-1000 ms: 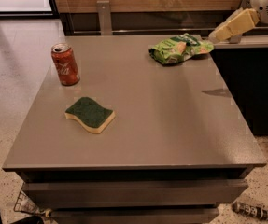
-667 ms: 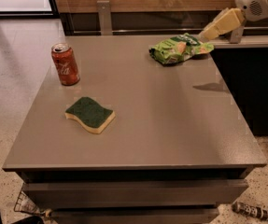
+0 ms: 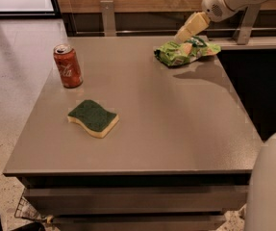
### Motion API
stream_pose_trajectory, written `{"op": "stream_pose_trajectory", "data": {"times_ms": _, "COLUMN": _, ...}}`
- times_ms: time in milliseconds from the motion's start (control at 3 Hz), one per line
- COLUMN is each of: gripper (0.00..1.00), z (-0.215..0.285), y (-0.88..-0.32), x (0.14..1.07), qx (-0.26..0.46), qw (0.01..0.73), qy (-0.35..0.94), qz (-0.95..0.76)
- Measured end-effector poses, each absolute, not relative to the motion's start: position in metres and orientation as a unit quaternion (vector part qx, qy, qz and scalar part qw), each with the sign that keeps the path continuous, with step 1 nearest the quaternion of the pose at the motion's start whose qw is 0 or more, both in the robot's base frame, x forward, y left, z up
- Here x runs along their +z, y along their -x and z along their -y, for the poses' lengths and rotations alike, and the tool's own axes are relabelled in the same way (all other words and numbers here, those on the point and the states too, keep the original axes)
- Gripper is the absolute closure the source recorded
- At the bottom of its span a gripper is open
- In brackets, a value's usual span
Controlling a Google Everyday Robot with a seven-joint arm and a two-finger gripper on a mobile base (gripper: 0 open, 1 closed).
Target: Move green rice chip bag near sponge
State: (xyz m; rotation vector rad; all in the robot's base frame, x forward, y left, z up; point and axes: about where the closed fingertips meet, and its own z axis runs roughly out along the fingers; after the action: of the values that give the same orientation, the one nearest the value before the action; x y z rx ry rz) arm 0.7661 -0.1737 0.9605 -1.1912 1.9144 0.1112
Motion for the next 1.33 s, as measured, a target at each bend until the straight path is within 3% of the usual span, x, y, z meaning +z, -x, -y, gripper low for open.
{"op": "stream_pose_trajectory", "data": {"times_ms": 667, "gripper": 0.0, "z": 0.144, "y": -0.802, "x": 0.91, "qx": 0.067, "qw": 0.379, "qy": 0.482, "qz": -0.787}}
{"op": "stream_pose_trajectory", "data": {"times_ms": 1333, "gripper": 0.0, "z": 0.159, "y": -0.789, "x": 0.863, "qx": 0.068, "qw": 0.301, "qy": 0.497, "qz": -0.811}}
